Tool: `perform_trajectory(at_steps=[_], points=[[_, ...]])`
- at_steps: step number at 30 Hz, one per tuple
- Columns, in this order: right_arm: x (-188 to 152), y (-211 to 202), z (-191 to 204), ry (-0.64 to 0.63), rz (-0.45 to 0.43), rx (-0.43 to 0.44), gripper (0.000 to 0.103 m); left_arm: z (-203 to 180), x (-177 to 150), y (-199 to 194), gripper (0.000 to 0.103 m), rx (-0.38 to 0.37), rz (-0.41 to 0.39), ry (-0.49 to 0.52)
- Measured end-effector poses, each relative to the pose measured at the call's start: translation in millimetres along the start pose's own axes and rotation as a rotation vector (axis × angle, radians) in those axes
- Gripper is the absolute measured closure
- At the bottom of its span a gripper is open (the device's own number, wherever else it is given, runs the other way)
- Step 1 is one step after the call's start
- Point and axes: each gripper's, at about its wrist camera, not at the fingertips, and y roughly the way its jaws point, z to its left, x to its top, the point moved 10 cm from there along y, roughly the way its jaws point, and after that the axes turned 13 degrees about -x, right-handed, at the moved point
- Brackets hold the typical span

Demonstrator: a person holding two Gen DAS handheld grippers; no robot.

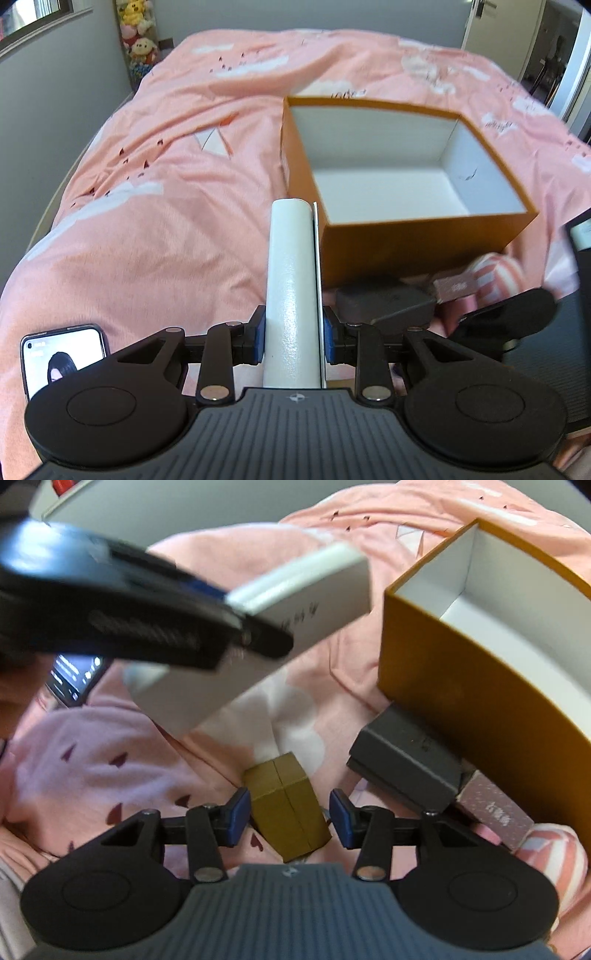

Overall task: Organize objects
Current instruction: 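Grasp the small gold cube box with the right gripper while the left carries the white case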

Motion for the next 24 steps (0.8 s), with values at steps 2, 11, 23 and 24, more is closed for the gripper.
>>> perform_trajectory(at_steps=[2,11,23,24], points=[[0.9,3.8,1.5,-0.011,0.006,0.000,0.047,-3.6,1.5,-0.7,0.070,-0.020,-0.020,0.000],[-0.2,14.1,18.6,-0.110,0.044,-0.013,0.045,-4.6,-9.7,-0.3,0.070,-0.014,-0.017,0.015],[-0.9,17.7,11.9,-0.086,0.041,-0.050,0.051,-16.7,0.3,-25.1,0.070,-0.054,-0.109,0.024],[0.9,11.5,11.1,-0.086,0.027,-0.053,0.051,-17.7,3.4,-28.0,0.070,-0.057,-0.120,0.023]])
